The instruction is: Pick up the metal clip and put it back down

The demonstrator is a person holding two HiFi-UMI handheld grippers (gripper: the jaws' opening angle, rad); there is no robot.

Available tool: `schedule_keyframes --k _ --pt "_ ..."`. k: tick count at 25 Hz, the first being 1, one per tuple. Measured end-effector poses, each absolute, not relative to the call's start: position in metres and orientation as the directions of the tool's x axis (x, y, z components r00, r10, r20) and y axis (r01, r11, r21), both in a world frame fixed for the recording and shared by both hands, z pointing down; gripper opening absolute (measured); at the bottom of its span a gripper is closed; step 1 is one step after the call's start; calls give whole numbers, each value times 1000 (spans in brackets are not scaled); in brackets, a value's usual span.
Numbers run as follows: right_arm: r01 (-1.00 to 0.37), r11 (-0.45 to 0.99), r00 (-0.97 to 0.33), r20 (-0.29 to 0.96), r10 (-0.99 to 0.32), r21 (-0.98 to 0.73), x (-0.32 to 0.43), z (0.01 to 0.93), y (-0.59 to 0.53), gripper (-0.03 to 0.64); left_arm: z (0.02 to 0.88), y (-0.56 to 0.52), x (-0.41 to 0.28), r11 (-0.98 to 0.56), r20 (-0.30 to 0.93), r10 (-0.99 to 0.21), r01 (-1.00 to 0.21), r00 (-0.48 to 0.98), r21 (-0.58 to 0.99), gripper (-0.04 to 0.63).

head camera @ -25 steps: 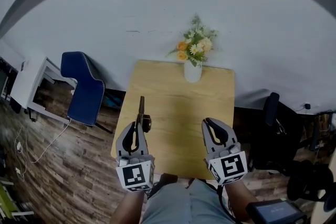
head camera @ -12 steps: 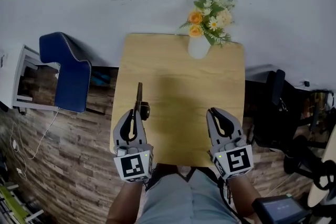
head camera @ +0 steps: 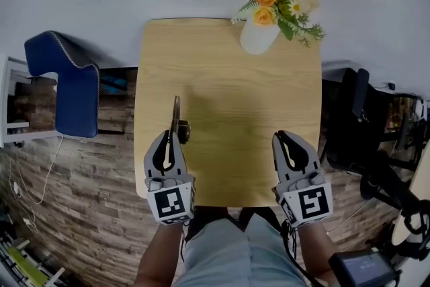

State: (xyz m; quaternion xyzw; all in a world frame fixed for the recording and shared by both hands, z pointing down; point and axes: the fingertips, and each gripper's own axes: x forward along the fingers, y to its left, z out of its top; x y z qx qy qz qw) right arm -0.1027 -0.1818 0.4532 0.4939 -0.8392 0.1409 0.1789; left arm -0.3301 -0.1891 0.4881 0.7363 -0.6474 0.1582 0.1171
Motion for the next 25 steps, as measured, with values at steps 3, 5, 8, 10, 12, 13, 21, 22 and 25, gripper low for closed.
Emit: schedule_keyframes --k 3,5,8,10,12,13,21,22,25 --pt "-886 460 -435 460 -774 -63 -104 466 -185 54 504 -196 -332 -145 395 -911 -989 123 -25 35" --pt "-889 453 -426 473 -771 -64 -104 475 -187 54 515 -199 -333 -147 404 -906 -989 127 -19 35" --pt "-893 445 -417 489 -766 -64 -103 484 -187 54 530 -198 -335 -147 425 -896 -989 128 -12 35" --pt "-895 441 -411 498 -764 -63 -103 487 -186 54 538 -197 -337 -148 437 -890 -989 130 -8 35" --pt "-898 436 -406 504 -762 -63 -103 491 -186 54 546 -197 -339 -149 449 -884 -989 131 -5 35" --pt "-899 434 -404 506 -762 -63 -102 492 -186 54 549 -197 -339 -150 453 -882 -989 132 -6 35" --pt "-903 425 -395 513 -762 -64 -95 495 -187 54 549 -200 -331 -159 449 -884 -987 130 -28 44" --pt "-903 424 -395 511 -764 -65 -95 494 -187 54 547 -199 -329 -161 444 -886 -987 131 -30 46" --pt "-904 422 -396 505 -766 -69 -91 493 -188 54 545 -198 -325 -166 430 -893 -985 132 -43 51"
